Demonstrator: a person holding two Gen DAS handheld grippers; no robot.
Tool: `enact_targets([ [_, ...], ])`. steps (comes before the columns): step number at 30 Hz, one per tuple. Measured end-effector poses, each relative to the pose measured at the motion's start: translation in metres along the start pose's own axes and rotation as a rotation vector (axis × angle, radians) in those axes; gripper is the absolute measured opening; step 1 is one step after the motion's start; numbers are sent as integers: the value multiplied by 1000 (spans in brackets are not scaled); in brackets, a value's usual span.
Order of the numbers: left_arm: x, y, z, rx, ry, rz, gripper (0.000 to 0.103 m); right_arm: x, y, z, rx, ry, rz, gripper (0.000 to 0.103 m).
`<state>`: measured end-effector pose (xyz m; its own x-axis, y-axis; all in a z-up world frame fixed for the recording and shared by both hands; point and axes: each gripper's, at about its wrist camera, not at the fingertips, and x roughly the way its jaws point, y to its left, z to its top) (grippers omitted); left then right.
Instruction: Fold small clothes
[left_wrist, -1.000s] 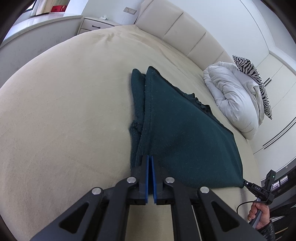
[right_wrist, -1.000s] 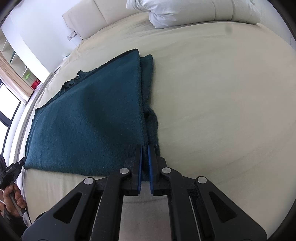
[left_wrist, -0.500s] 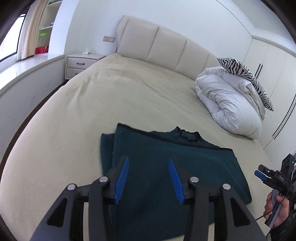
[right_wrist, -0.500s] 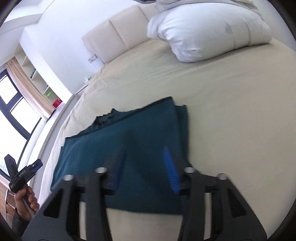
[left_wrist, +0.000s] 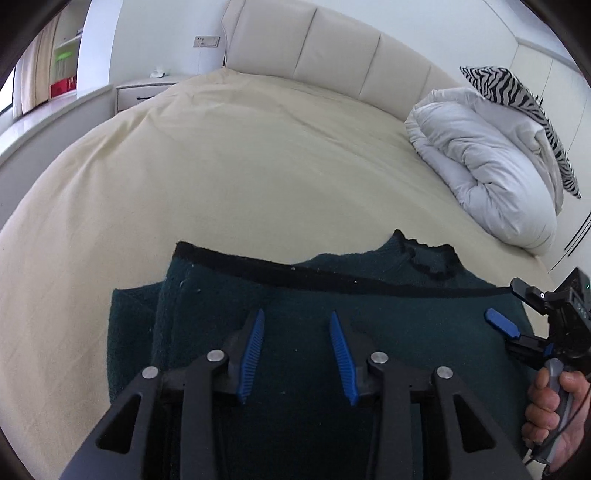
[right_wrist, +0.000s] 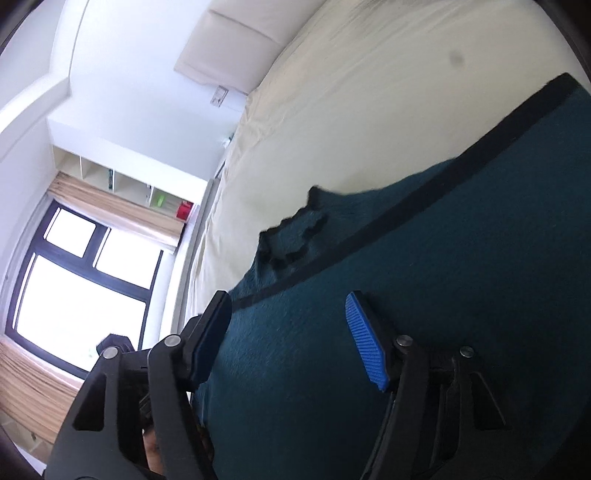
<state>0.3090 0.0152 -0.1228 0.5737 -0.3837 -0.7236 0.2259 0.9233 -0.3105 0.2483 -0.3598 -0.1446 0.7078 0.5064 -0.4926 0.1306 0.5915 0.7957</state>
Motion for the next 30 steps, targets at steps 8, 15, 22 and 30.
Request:
enact_targets([
  [8,-6,7,-3,-44,-9,-52,39,-80,-87,31,138,-239,65,30],
  [15,-67,-29,-31,27,-57,0,57,-151,-69,12,86,-390,-104,38],
  [22,-73,-37,-78,38,17,64,60,-78,49,-82,-193,-116,62,53],
  [30,-66,-29,-92,74,8,85,60,-21,4,-120,-47,30,87,34],
])
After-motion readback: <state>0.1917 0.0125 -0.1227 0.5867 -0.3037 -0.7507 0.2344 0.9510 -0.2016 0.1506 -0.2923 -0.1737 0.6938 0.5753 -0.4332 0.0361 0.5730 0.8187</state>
